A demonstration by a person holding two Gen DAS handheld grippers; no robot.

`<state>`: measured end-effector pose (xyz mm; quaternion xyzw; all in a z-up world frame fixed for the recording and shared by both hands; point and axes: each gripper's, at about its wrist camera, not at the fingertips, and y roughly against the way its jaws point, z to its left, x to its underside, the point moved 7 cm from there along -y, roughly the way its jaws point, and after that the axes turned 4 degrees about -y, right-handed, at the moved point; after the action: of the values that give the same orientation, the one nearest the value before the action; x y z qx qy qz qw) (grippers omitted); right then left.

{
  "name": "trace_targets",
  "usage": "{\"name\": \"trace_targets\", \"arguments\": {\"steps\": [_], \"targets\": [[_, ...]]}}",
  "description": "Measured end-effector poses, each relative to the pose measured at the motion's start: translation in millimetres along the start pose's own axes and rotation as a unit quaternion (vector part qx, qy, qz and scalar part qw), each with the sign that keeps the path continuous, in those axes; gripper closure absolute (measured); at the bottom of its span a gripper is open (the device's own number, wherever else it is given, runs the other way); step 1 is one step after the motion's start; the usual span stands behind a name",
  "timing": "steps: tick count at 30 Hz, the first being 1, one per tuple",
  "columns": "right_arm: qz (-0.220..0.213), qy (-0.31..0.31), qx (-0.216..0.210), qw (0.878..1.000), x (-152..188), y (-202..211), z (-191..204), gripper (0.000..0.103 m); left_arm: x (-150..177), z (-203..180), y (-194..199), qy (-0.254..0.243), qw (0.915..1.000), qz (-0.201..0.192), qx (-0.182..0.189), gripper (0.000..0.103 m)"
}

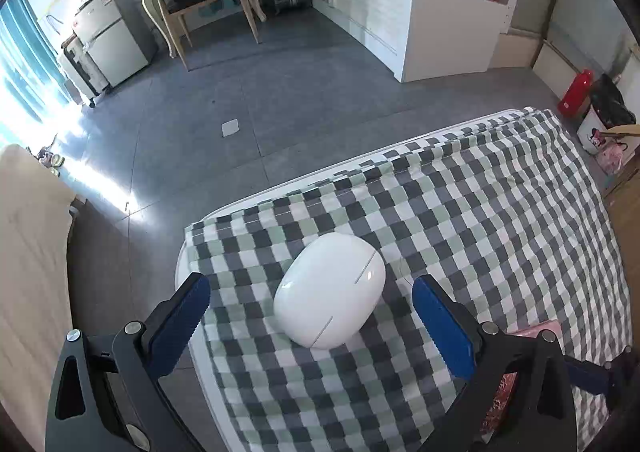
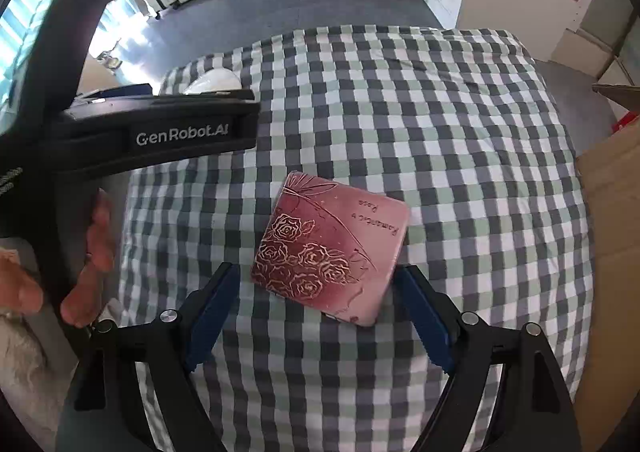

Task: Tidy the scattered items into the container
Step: 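Grasp the pink rose case with the right gripper while the left gripper grasps the white earbud case, then lift the pink case with the right gripper while the left gripper lifts the white earbud case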

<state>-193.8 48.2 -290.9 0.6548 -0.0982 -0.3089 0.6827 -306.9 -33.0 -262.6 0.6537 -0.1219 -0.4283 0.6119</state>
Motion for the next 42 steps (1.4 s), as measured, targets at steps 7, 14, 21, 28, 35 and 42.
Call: {"name": "trace_targets", "arguments": {"steps": [7,14,21,28,35,42], "targets": [[-0.025,-0.014,0.052,0.998,-9.1,-17.1,8.2,0.019,6.0,-3.8,-7.9,0.002,1.0000,0.006,0.006,0.000],[-0.051,-0.020,0.070,0.996,-9.2,-19.8,12.4,0.027,7.6,-6.7,-4.1,-0.007,0.9999,0.000,0.015,0.014],[-0.044,-0.024,0.053,0.997,-8.8,-8.2,-8.3,0.029,8.6,-18.1,1.2,-0.013,0.9994,0.000,0.031,0.036],[-0.038,-0.042,0.034,0.998,-23.1,8.6,-30.9,0.030,7.2,-22.4,7.4,-0.022,0.9992,0.002,0.033,0.051],[-0.043,-0.043,0.035,0.998,-27.5,20.5,-40.4,0.031,8.3,-30.3,14.1,-0.034,0.9984,-0.003,0.045,0.052],[-0.048,-0.038,0.039,0.997,-28.0,31.7,-49.2,0.031,3.3,-29.0,15.6,-0.026,0.9985,-0.004,0.048,0.052]]}}
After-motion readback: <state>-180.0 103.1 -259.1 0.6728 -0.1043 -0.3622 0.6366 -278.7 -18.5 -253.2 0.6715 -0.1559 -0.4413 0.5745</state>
